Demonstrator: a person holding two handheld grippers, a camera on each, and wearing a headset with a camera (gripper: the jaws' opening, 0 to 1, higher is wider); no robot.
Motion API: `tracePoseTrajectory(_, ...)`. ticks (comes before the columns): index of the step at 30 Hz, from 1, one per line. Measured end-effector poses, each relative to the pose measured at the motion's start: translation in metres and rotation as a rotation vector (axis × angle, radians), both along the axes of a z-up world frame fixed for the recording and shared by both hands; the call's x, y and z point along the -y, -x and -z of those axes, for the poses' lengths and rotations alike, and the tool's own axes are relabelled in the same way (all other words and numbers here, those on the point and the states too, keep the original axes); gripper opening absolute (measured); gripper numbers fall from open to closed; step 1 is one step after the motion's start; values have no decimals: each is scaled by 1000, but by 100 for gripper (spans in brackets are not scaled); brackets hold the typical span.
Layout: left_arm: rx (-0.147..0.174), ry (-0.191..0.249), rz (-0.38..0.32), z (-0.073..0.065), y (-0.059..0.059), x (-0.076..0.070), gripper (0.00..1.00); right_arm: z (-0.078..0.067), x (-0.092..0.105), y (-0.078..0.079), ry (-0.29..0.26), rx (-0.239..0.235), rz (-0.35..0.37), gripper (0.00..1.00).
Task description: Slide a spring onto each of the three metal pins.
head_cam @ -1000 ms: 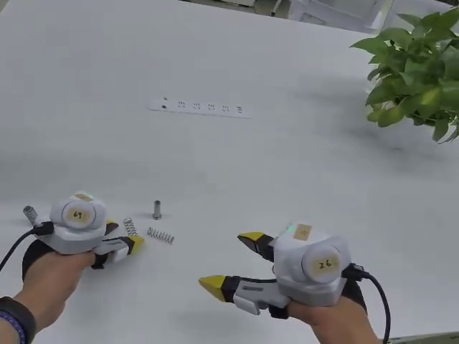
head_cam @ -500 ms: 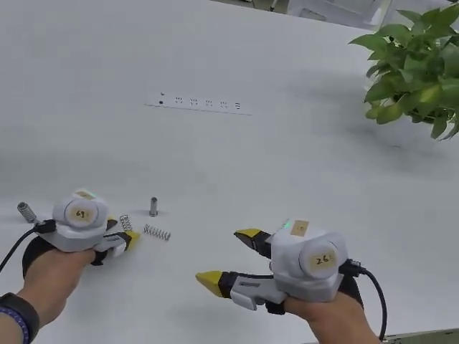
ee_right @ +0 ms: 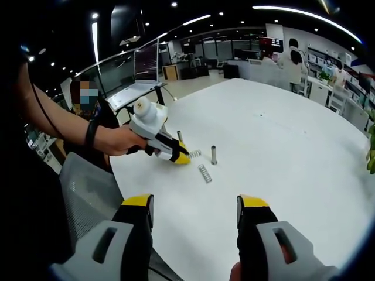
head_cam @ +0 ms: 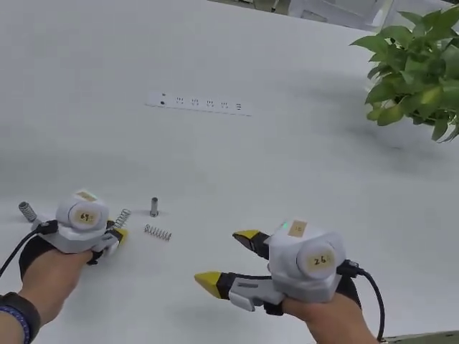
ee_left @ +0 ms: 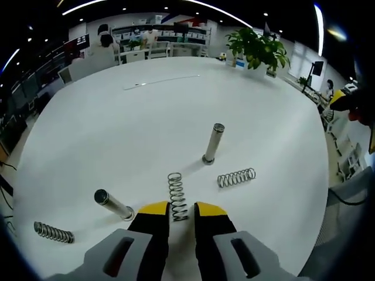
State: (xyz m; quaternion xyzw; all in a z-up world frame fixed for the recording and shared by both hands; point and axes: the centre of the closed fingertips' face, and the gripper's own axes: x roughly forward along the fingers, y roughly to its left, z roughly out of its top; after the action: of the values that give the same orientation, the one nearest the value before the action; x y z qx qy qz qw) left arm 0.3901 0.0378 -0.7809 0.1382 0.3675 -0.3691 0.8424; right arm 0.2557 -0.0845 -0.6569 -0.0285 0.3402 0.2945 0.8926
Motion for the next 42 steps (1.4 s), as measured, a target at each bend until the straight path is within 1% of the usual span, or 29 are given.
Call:
tracePoseTrajectory(1, 15, -22, -7, 0, -2, -3, 4, 0, 0, 0, 0, 0, 0, 56)
tracePoseTrajectory(2, 20, -27, -12, 1, -4, -4, 3, -1, 1, 0, 1, 1, 1, 56)
tracePoseTrajectory(3, 17, -23, -11, 1, -4, -3, 3, -1, 1, 0, 2, 2, 2, 56)
tracePoseTrajectory(5, 12, -36, -13, 2, -2, -5, 3, -1, 2, 0, 3, 4, 4, 56)
tracePoseTrajectory(6, 11, -43, -14, 3, -1, -6, 3, -2, 3, 0, 4, 5, 4, 56)
tracePoseTrajectory(8, 4, -37, -9, 2, 3, -7, 3, -2, 3, 0, 2, 7, 8, 56)
tracePoseTrajectory(10, 7, -41, 2, -1, 9, -9, 3, -2, 4, 1, 0, 8, 9, 56)
tracePoseTrajectory(11, 10, -45, 9, -2, 11, -9, 3, -2, 4, 1, 0, 8, 9, 56)
tracePoseTrajectory(12, 30, -71, 35, -3, 14, -12, 3, -1, 3, 1, 2, 9, 8, 56)
tracePoseTrajectory(13, 41, -84, 48, -5, 16, -13, 3, -1, 3, 1, 0, 9, 7, 56)
tracePoseTrajectory(15, 41, -78, 56, -6, 17, -16, 3, -1, 0, 1, -2, 9, 2, 55)
tracePoseTrajectory(17, 50, -84, 73, -8, 22, -19, 3, -1, -2, 0, 0, 11, -4, 55)
tracePoseTrajectory(21, 50, -65, 68, -16, 28, -25, 3, -4, -5, -2, -5, 19, -10, 55)
tracePoseTrajectory(23, 46, -37, 59, -22, 33, -28, 3, -6, -7, -4, -7, 27, -12, 55)
tracePoseTrajectory(25, 53, -36, 59, -26, 36, -32, 2, -6, -8, -4, -9, 29, -13, 55)
tracePoseTrajectory(27, 51, -28, 60, -30, 40, -34, 2, -6, -9, -4, -10, 30, -15, 54)
tracePoseTrajectory(30, 55, -28, 63, -33, 46, -39, 2, -5, -11, -4, -9, 31, -17, 54)
tracePoseTrajectory(34, 59, -12, 42, -41, 52, -48, 2, -8, -16, -2, -8, 37, -28, 54)
tracePoseTrajectory(38, 62, -4, 25, -49, 59, -54, 2, -8, -20, -2, -18, 40, -29, 52)
tracePoseTrajectory(40, 65, 9, 18, -53, 63, -55, 2, -8, -23, -1, -26, 39, -31, 52)
tracePoseTrajectory(42, 71, 12, 21, -56, 66, -55, 2, -7, -27, 0, -26, 38, -37, 52)
